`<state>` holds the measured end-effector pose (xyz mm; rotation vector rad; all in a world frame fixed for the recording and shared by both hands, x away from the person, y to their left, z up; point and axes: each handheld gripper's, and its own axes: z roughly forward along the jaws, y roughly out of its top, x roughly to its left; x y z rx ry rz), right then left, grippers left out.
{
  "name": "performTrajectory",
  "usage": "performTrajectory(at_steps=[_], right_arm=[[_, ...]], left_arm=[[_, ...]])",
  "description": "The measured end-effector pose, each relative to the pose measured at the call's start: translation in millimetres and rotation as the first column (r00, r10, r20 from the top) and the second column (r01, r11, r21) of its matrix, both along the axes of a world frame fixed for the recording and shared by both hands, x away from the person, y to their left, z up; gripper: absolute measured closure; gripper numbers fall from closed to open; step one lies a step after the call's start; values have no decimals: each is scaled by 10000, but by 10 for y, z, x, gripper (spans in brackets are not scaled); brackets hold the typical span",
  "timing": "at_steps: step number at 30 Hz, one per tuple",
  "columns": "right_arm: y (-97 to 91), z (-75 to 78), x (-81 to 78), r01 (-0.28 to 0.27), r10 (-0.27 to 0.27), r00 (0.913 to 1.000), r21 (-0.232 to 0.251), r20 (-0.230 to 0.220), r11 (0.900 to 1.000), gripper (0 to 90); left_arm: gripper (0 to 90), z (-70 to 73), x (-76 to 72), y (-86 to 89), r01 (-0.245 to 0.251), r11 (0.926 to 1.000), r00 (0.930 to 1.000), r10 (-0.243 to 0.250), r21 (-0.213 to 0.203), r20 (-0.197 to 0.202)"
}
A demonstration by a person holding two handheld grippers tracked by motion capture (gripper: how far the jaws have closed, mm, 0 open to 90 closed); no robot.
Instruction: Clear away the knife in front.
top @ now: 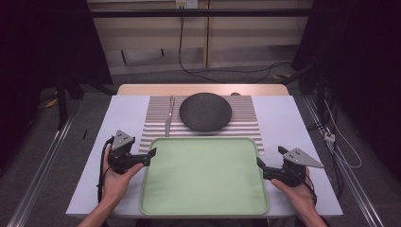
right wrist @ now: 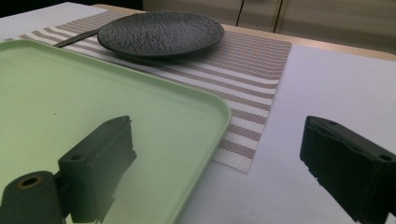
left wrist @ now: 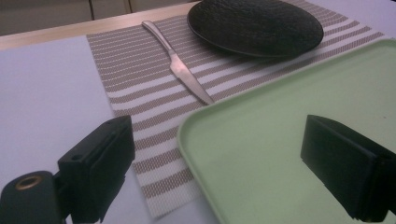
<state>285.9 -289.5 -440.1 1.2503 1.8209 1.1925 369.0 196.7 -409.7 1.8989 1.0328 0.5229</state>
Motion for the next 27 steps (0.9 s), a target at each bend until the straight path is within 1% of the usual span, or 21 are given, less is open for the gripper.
performTrajectory(at_steps=[1,3,4,5,7,8,9,10,12,16,17,19,21,22,23,25,27], right_arm=[[0,-1,1,12,-12,10000,-26,1,10000,99],[-2,0,4,41,-41,10000,-11,-3,10000,99],[-4,1,4,66,-66,10000,-27,-1,10000,100],[-4,1,4,66,-66,10000,-27,-1,10000,100],[-3,1,3,78,-78,10000,-14,-47,10000,100],[-3,0,4,64,-64,10000,-3,-54,10000,100],[-3,-1,6,70,-70,10000,-19,-68,10000,100],[-3,-2,8,72,-72,9999,-38,-92,10000,100],[-4,-1,7,70,-70,9999,-27,-84,10000,100],[-1,-4,14,73,-73,9999,-18,-143,10000,100],[-1,-4,14,73,-73,9999,-18,-143,10000,100],[-2,-5,15,59,-59,9999,-19,-162,10000,100],[-3,-5,14,52,-53,9998,-32,-176,10000,101],[-4,-6,14,80,-81,9998,-53,-191,10000,101],[-6,-6,14,109,-110,9997,-68,-210,9999,101],[-6,-6,18,120,-122,9997,-98,-232,9999,101],[-4,-7,21,103,-105,9997,-108,-225,9999,102]], left_arm=[[98,1,25,-9,-10,10000,10000,10,-29,-61],[98,-4,64,-22,20,10000,10000,-20,28,-69],[98,-2,81,-25,28,9999,10000,-27,122,-94],[98,-6,102,-28,62,9999,9999,-60,114,-148],[97,-16,151,-35,251,9996,9988,-244,146,-428],[99,-19,177,-39,264,9994,9984,-253,211,-501],[101,-17,196,-39,209,9992,9987,-192,352,-464],[102,-12,215,-36,204,9993,9985,-187,325,-508],[119,6,259,-30,124,9999,9968,-117,84,-788],[123,49,342,-56,37,10000,9968,-36,4,-804],[123,55,366,-68,3,10000,9970,3,75,-777],[122,57,420,-99,-6,10000,9969,12,74,-793],[120,59,485,-127,-82,9996,9967,104,273,-811],[120,60,523,-139,-130,9995,9965,155,303,-821],[121,59,562,-146,-252,9994,9955,272,229,-906],[114,63,636,-159,-360,9993,9947,371,140,-955],[109,63,708,-172,-539,9985,9935,550,137,-997]])
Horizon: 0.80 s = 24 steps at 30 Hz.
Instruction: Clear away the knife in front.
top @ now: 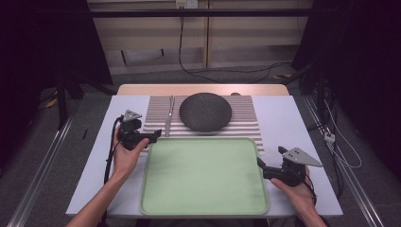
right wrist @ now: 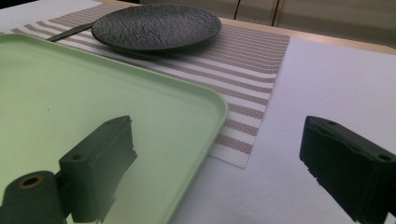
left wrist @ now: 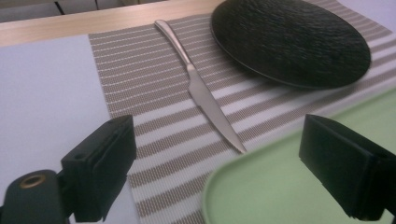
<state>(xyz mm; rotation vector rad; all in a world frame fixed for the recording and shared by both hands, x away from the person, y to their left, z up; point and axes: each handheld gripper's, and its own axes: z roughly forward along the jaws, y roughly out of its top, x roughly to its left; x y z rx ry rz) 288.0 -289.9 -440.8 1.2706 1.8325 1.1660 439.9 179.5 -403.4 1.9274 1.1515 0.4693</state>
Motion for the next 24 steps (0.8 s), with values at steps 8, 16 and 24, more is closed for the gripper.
performTrajectory(at_steps=[8,16,24], right_arm=[[15,-8,5,-78,78,10000,-48,-22,10000,106],[9,-10,7,-89,89,9999,20,-57,10000,107],[16,-18,20,-173,173,9998,19,-128,9998,107]], left_arm=[[83,7,231,-163,276,9982,9986,-251,526,-469],[104,-1,512,-312,351,9970,9973,-306,685,-663],[165,-45,893,-415,228,9965,9973,-171,798,-715]])
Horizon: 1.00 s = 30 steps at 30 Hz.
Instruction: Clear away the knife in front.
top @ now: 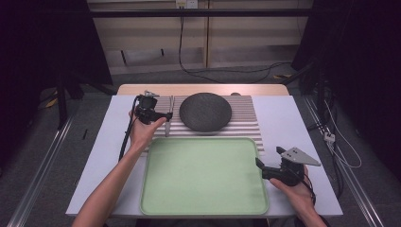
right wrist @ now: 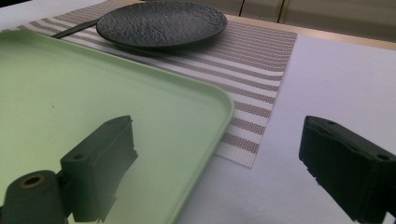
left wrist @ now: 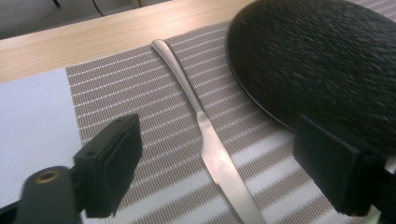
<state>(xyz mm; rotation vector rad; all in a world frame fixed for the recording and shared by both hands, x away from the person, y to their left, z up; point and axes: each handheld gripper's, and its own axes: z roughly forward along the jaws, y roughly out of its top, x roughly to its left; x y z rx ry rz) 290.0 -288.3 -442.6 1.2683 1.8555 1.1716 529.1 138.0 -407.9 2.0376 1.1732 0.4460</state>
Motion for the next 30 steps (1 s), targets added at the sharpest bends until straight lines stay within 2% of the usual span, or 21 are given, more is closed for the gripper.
performTrajectory(at_steps=[4,7,9,12,16,18,23,30], right_arm=[[-9,-4,7,-34,34,10000,67,-9,10000,107],[-6,-7,13,-76,76,10000,86,-21,9999,107],[-5,-10,17,-105,106,9999,112,-43,9999,107],[5,-13,10,-205,206,9997,125,-112,9997,107],[10,-14,7,-300,302,9994,168,-161,9994,107],[5,-17,13,-299,302,9994,167,-178,9994,107],[-5,-22,22,-324,328,9992,203,-231,9993,104],[-10,-26,28,-321,329,9990,256,-286,9992,104]], left_arm=[[201,-74,182,-29,-100,9995,9996,108,295,-243],[237,-134,289,-71,-290,9993,9989,298,232,-351],[257,-176,359,-116,-360,9986,9984,376,375,-428],[338,-225,446,-182,-212,9978,9980,249,631,-586],[437,-286,549,-238,-349,9968,9962,405,720,-776],[463,-310,595,-256,-355,9962,9949,427,790,-913],[570,-368,669,-306,-575,9905,9934,692,1247,-916],[660,-423,738,-341,-636,9919,9892,772,1096,-1244]])
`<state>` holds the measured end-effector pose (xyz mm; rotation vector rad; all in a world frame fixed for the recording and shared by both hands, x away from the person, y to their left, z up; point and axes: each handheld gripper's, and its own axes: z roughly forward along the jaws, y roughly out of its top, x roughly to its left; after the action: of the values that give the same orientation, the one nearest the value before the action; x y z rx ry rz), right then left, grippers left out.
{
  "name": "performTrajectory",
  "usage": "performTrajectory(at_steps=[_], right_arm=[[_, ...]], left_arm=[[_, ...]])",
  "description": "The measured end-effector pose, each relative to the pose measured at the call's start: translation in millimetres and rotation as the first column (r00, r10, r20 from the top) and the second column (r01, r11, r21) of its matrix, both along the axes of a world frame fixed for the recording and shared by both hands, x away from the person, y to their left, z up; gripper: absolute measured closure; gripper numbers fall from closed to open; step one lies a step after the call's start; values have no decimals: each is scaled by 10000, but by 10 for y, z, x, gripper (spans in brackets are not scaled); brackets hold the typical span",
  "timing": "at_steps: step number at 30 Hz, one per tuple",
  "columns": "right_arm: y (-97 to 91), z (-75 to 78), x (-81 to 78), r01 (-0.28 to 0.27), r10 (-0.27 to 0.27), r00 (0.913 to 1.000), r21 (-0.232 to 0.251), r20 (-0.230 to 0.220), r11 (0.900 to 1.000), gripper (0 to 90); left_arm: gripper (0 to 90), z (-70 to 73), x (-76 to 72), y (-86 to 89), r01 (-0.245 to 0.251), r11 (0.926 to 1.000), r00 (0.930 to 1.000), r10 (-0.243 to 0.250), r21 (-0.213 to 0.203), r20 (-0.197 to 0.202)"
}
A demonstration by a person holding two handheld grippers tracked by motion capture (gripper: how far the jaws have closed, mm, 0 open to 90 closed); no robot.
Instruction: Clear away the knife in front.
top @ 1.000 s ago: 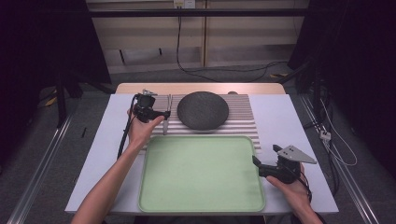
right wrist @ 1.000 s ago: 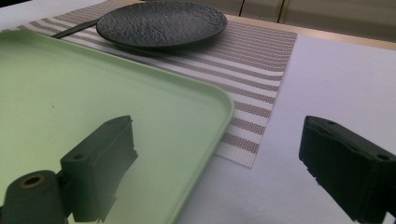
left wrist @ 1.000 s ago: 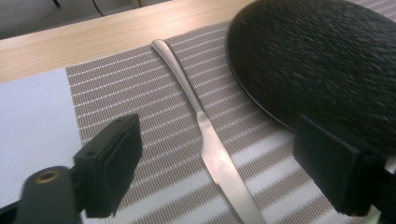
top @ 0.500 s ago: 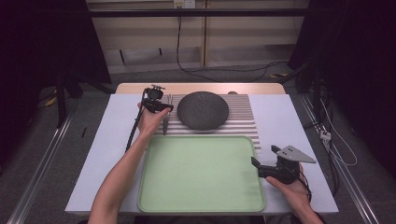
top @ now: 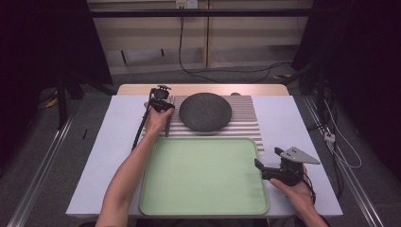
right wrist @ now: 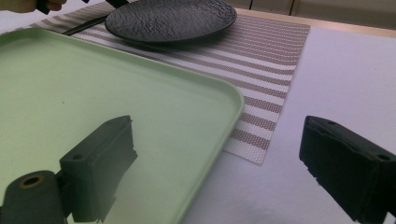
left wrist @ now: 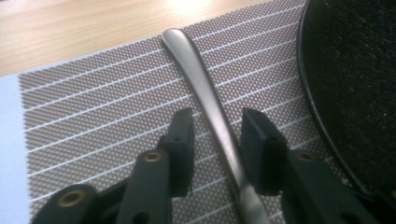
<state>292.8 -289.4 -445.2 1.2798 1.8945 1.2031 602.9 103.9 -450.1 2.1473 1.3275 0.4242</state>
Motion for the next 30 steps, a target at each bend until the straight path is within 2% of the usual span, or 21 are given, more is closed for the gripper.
performTrajectory(at_steps=[4,5,6,9,11,12,14,20,24,27,30], right_arm=[[-1,-1,2,-17,17,10000,16,-6,10000,104],[1,-1,3,-15,15,10000,23,-22,10000,104],[1,-1,3,-21,21,10000,24,-30,10000,104],[0,-2,1,-46,46,10000,28,-35,10000,103],[-1,-2,1,-50,50,10000,30,-35,10000,104],[0,-1,0,-55,55,10000,36,-32,10000,104],[-2,-2,-2,-71,71,10000,36,-43,10000,104],[-2,-4,5,-109,109,9999,52,-104,9999,104],[-1,-5,6,-115,115,9999,32,-108,9999,104],[0,-4,7,-111,111,9999,25,-131,9999,103],[10,-7,8,-151,151,9998,-8,-150,9999,104]], left_arm=[[674,28,44,-9,-7,10000,9992,10,83,-389],[693,34,53,-10,63,9999,9986,-68,-85,-531],[745,41,56,-15,43,10000,9981,-47,-68,-616],[757,61,67,-49,261,9992,9973,-238,318,-700],[766,64,83,-46,189,9997,9961,-176,133,-868],[775,71,93,-34,315,9995,9945,-304,97,-1001],[793,69,97,-31,252,9997,9941,-251,3,-1058],[796,72,95,-49,365,9990,9945,-337,274,-990],[794,70,105,-30,299,9995,9938,-286,100,-1076],[798,78,94,-48,458,9984,9936,-423,317,-1046],[799,70,92,-43,375,9990,9948,-352,223,-956]])
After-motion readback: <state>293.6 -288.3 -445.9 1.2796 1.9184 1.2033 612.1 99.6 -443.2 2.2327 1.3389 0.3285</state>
